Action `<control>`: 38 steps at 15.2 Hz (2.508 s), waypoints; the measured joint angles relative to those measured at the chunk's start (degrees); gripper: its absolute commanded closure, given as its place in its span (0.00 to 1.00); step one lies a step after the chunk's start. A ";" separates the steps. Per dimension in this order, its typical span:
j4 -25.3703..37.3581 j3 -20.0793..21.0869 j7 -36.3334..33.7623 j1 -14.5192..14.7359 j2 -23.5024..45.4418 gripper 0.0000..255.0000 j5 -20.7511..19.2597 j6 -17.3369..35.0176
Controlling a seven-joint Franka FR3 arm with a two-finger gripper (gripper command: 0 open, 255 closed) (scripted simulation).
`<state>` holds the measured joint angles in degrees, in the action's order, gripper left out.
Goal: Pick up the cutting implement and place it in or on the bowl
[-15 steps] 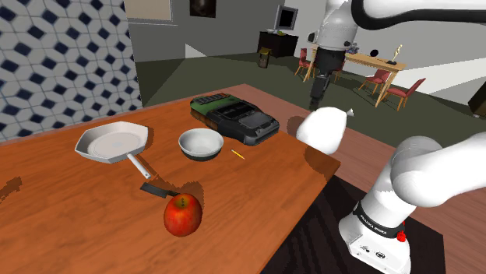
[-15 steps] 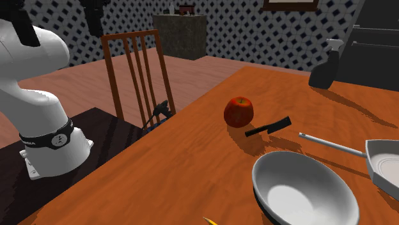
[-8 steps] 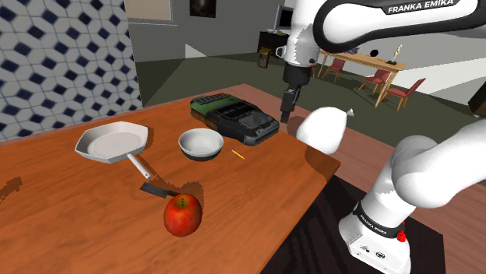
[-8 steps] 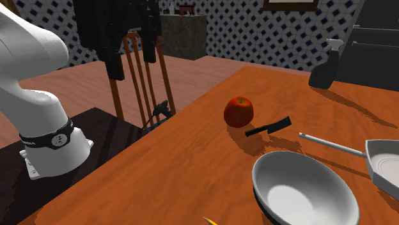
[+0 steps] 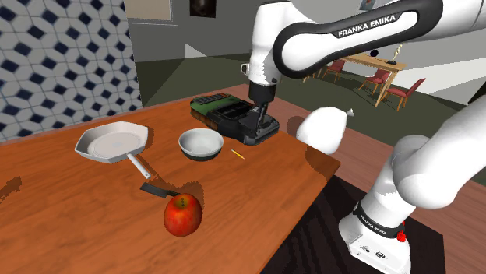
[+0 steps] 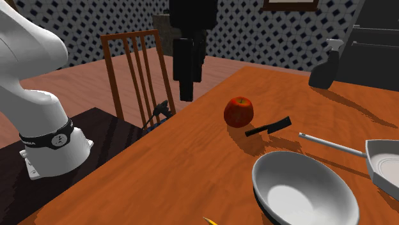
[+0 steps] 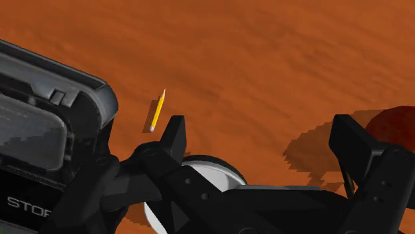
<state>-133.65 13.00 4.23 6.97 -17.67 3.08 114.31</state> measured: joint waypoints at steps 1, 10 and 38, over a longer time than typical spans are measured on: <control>0.16 0.37 0.05 0.16 1.51 0.00 -0.23 1.41; 10.50 5.10 -4.17 2.92 19.61 0.00 -5.20 9.61; 38.72 5.26 -11.22 14.83 55.00 0.00 -19.47 15.89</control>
<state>-94.93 18.26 -6.99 21.80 37.32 -16.39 130.19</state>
